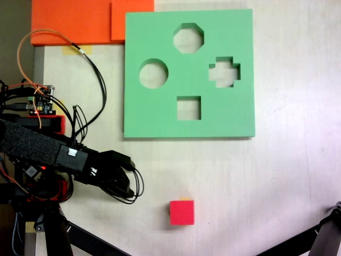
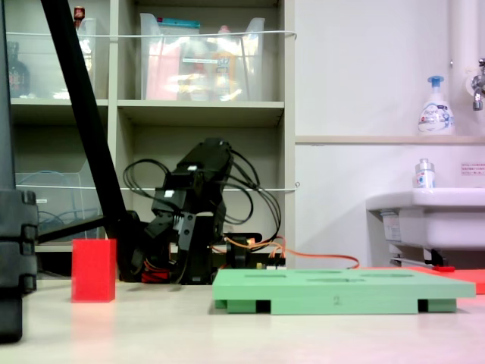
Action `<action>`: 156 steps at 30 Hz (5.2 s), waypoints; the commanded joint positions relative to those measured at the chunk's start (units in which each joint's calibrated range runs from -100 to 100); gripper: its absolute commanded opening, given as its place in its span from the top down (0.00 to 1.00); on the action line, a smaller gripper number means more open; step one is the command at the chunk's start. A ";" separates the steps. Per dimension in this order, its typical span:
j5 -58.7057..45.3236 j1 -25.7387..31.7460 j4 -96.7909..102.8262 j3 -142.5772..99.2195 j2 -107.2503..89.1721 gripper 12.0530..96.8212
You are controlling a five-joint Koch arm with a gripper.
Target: Put the square block into the corresponding hole
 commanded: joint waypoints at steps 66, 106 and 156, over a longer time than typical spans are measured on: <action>-2.64 -3.81 -48.74 96.63 104.48 0.65; 22.81 19.05 -60.01 97.03 72.50 0.89; 27.99 24.86 -60.01 109.79 113.14 0.51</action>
